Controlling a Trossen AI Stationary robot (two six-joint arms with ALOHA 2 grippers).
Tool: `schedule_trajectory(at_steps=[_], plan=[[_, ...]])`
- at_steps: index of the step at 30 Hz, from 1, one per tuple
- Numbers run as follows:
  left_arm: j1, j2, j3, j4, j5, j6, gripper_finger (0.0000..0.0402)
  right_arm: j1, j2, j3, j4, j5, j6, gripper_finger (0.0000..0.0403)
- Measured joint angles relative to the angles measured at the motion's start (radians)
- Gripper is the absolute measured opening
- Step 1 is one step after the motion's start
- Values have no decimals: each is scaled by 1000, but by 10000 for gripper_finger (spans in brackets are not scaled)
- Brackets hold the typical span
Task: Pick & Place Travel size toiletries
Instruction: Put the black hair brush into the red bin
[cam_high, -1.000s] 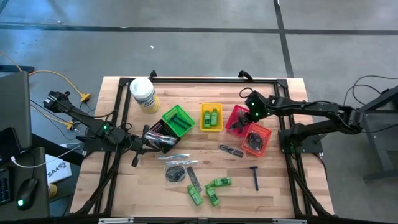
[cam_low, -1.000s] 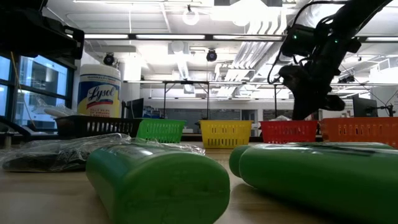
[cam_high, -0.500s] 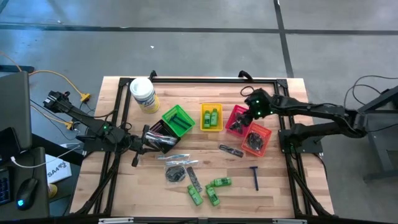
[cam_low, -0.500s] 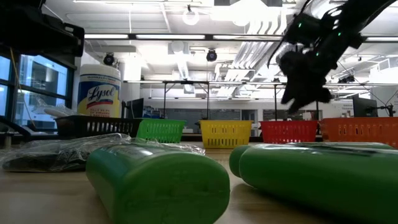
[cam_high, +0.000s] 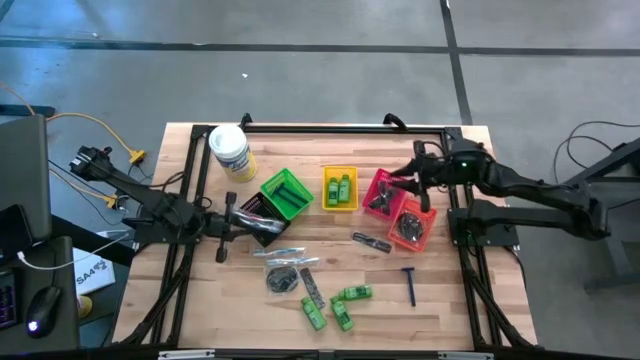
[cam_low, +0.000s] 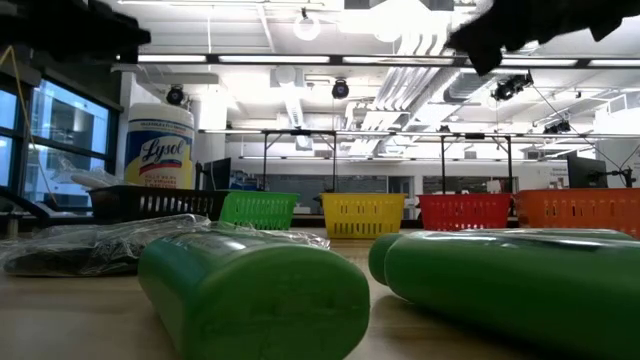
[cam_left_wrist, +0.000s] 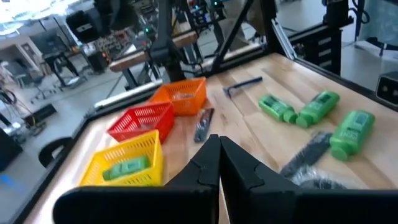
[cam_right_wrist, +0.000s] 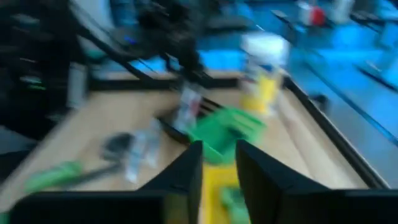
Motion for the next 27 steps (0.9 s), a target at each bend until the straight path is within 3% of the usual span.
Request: schedule_trajectory(at_steps=[3, 6, 12, 16, 21, 24, 27], plan=[[0, 0, 28, 2, 0, 18, 0, 35, -6, 0, 25, -68, 4, 45], [0, 0, 34, 9, -4, 18, 0, 72, -4, 0, 24, -42, 4, 11], [0, 0, 34, 26, -89, 64, 0, 150, 7, 0, -37, -40, -43, 8], [0, -20, 34, 20, -160, 69, 0, 190, -17, 0, -92, 56, 10, 8], [0, -152, 34, -73, -189, 43, 0, 205, -152, -4, -125, 60, 19, 8], [0, -290, 34, -151, -266, 3, 0, 205, -235, -54, -46, 59, 55, 8], [0, -432, 34, -247, -253, -32, 0, 204, -318, -123, 27, 62, 94, 8]])
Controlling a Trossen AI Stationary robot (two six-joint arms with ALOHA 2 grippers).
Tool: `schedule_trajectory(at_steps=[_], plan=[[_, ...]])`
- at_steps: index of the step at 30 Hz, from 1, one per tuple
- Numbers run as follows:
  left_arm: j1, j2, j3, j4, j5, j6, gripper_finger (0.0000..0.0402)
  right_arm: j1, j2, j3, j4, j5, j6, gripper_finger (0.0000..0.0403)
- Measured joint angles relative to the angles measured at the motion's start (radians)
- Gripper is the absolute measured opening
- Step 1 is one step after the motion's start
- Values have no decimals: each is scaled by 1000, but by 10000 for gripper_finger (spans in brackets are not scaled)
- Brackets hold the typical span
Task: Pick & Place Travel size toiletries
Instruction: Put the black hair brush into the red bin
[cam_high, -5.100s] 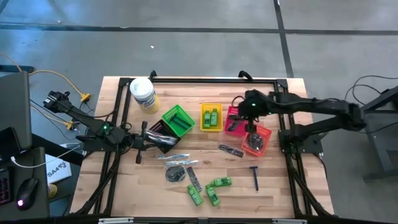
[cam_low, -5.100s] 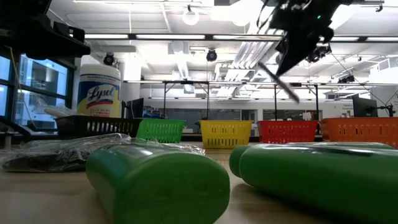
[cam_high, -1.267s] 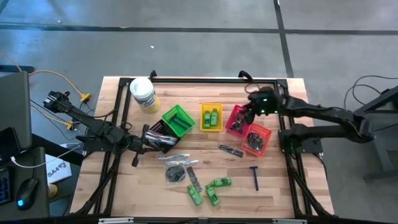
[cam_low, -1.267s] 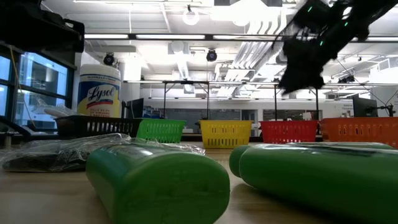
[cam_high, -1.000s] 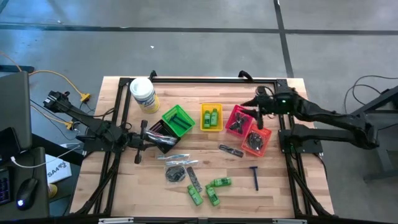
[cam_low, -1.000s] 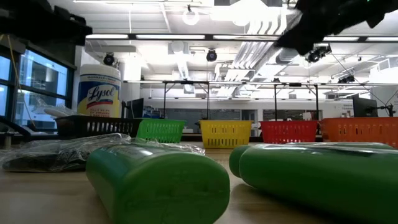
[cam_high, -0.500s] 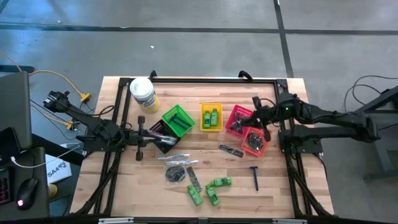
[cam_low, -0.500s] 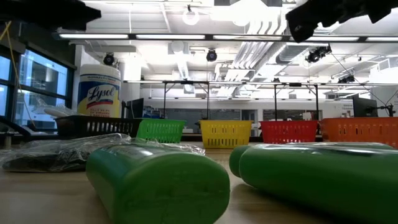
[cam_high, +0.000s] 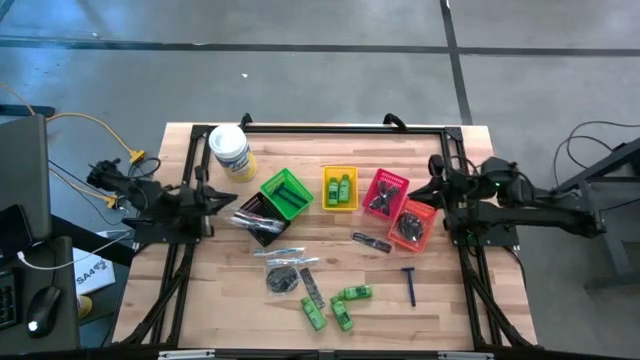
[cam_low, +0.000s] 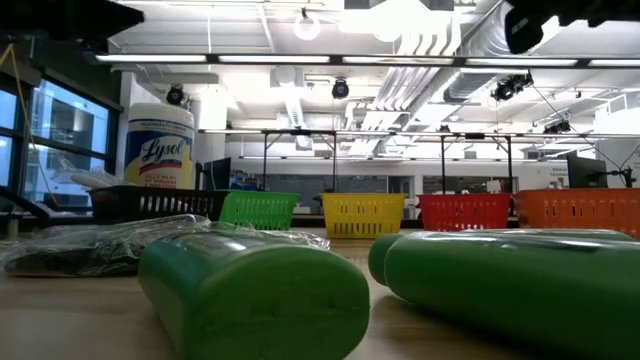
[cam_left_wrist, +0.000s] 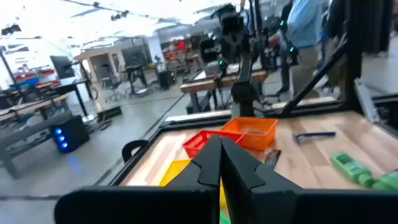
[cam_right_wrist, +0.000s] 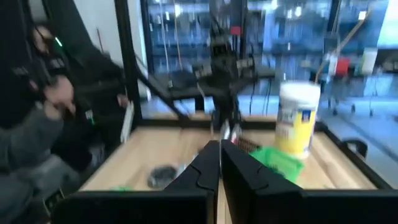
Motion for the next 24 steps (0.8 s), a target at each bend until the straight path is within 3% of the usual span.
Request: schedule_trajectory(at_steps=[2, 7, 11, 14, 24], plan=[[0, -69, -9, -66, 22, -5, 0, 0, -42, -44, 40, -1, 26, 8], [0, -63, -25, -108, 23, -3, 0, 0, -110, -146, 70, 34, 33, 8], [0, -32, -74, -37, 28, 21, 0, 0, -144, -206, 111, 62, 33, 8], [0, -38, -121, 57, 94, 28, 0, 0, -159, -247, 135, 63, 30, 8], [0, -46, -264, 144, 70, 24, 0, 0, -172, -360, 275, 60, 49, 8]])
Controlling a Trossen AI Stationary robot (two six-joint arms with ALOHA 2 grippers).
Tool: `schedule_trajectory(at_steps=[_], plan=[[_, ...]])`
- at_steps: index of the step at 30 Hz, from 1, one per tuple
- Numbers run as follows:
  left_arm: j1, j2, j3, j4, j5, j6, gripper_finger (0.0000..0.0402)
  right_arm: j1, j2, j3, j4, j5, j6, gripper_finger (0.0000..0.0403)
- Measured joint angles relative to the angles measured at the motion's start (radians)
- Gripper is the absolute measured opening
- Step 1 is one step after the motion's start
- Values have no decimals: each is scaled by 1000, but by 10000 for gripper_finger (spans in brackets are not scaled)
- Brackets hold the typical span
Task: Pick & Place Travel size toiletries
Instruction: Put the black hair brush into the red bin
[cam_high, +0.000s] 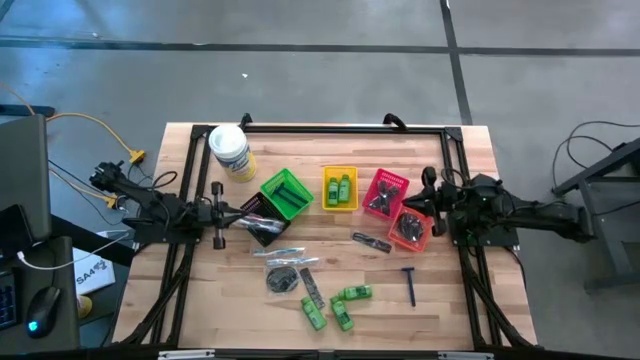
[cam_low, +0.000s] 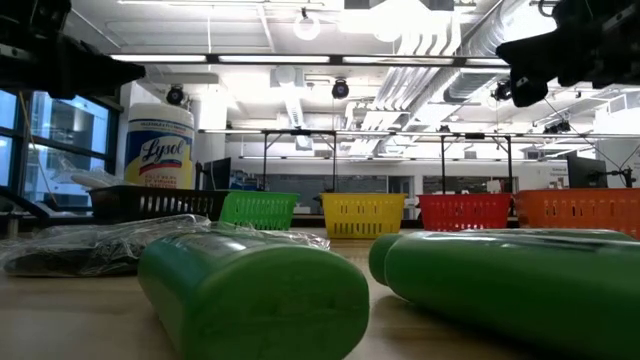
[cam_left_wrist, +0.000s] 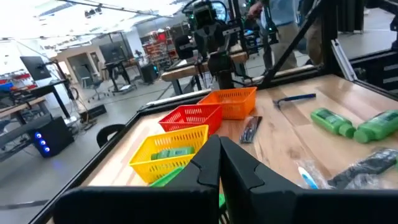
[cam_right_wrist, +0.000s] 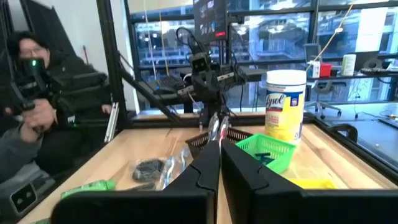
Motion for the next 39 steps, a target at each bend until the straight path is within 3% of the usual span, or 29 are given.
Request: schedule_trajectory(at_steps=[6, 21, 27, 34, 39], plan=[[0, 1, -6, -2, 1, -26, 0, -1, -5, -38, 78, 21, 56, 8], [0, 1, -9, -1, 1, -38, 0, -5, -5, -42, -10, 41, 116, 7], [0, 3, -10, -1, 2, -69, 0, -57, -5, -43, -33, 70, 107, 4], [0, 50, -10, -1, 3, -89, 0, -107, -5, -43, -46, -25, 90, 4], [0, 89, -10, -1, 2, -109, 0, -109, -5, -43, -66, -35, 89, 3]])
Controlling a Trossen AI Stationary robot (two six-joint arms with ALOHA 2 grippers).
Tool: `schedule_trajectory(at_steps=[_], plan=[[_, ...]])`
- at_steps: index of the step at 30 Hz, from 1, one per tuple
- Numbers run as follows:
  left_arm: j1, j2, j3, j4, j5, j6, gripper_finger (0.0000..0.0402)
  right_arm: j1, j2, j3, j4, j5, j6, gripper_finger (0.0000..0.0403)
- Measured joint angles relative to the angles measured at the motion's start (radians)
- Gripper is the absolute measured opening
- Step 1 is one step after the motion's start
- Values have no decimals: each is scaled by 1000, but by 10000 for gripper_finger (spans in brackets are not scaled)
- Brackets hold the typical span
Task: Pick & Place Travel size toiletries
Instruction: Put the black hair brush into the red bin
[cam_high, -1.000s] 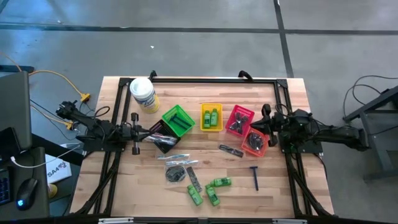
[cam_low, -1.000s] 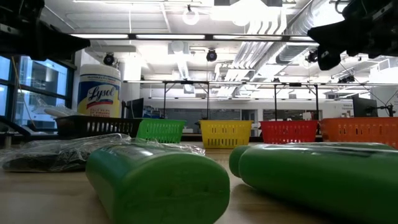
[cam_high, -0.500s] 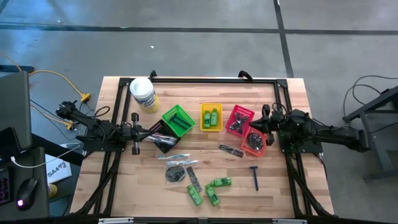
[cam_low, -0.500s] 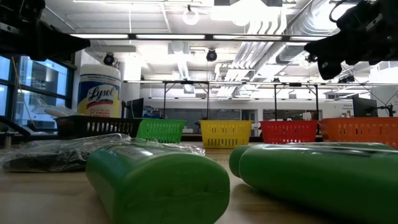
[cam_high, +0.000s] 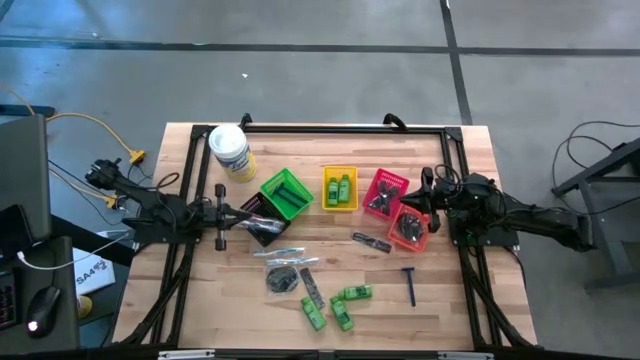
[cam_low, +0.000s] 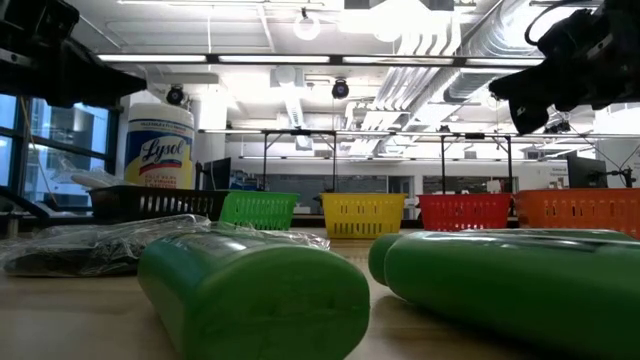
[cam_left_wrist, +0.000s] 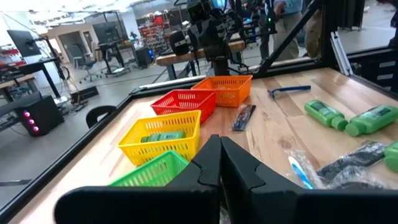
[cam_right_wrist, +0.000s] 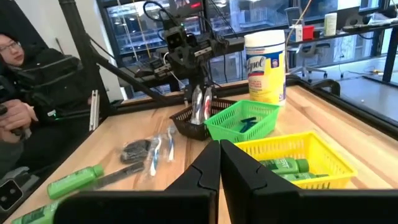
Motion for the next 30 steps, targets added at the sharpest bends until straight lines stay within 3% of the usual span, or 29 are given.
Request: schedule_trajectory(at_steps=[12, 30], plan=[[0, 19, 0, 1, 38, -78, 0, 0, 0, 0, -4, 2, -21, 3], [0, 19, 0, -3, 69, -75, 0, 0, 1, 0, -20, 2, -36, 3]])
